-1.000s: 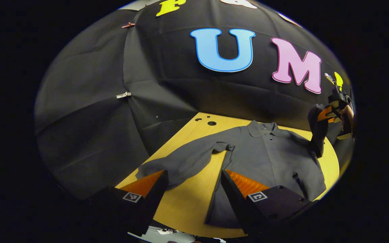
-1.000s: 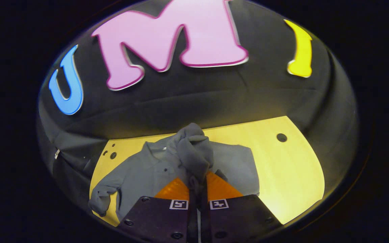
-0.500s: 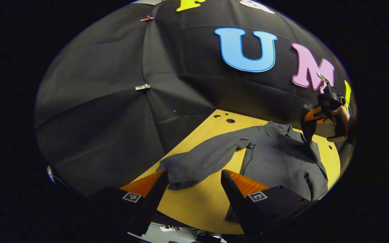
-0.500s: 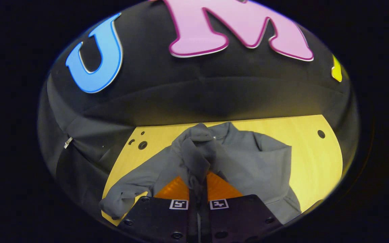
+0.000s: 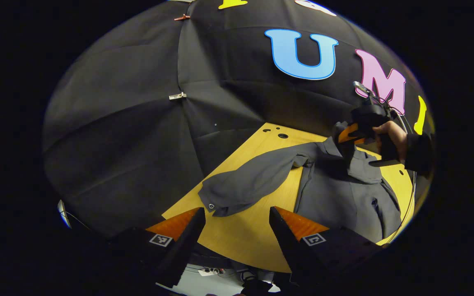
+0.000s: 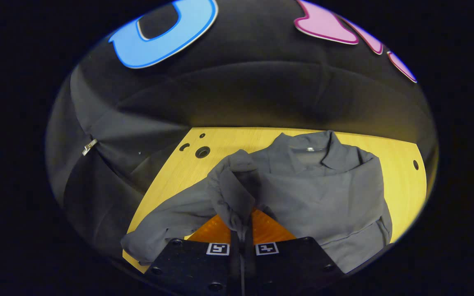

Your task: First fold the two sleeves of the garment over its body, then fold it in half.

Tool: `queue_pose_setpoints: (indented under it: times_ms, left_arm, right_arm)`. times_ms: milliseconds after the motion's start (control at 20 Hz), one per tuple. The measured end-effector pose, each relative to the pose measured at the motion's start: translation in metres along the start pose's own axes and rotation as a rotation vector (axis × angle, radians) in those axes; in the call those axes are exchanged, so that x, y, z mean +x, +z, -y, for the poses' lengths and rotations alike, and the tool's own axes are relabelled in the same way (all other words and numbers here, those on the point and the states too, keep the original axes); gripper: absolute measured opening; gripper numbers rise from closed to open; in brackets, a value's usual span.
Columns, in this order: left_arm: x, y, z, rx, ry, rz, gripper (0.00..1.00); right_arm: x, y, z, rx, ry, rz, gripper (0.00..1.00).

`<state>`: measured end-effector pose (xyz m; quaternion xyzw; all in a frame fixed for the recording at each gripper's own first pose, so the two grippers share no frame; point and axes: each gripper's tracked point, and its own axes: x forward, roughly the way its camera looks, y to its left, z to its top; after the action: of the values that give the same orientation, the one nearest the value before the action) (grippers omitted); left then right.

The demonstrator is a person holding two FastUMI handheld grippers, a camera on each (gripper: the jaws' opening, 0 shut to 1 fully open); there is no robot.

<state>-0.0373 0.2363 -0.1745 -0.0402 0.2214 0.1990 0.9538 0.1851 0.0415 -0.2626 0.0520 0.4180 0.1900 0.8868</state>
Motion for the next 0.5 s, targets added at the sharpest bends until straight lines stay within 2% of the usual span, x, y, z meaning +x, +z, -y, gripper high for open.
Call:
queue_pose_setpoints:
  times_ms: [50, 150, 200, 450, 500]
  left_arm:
    - [-0.002, -0.002, -0.001, -0.004, 0.002, -0.002, 0.99]
    - [-0.008, -0.004, -0.006, 0.0, 0.009, 0.004, 0.99]
    - [-0.011, -0.004, -0.007, 0.007, 0.011, 0.012, 0.99]
    - [-0.006, -0.002, -0.019, 0.004, 0.01, 0.046, 0.98]
    - [-0.002, 0.0, -0.02, -0.009, 0.008, 0.052, 0.98]
  right_arm:
    - [0.004, -0.005, -0.005, -0.008, 0.0, -0.012, 0.08]
    - [0.013, -0.016, -0.019, -0.001, 0.015, -0.03, 0.17]
    - [0.012, -0.019, -0.023, 0.004, 0.021, -0.037, 0.26]
    - [-0.009, -0.032, -0.036, 0.065, 0.059, -0.017, 0.53]
    - [-0.018, -0.034, -0.033, 0.068, 0.055, -0.014, 0.67]
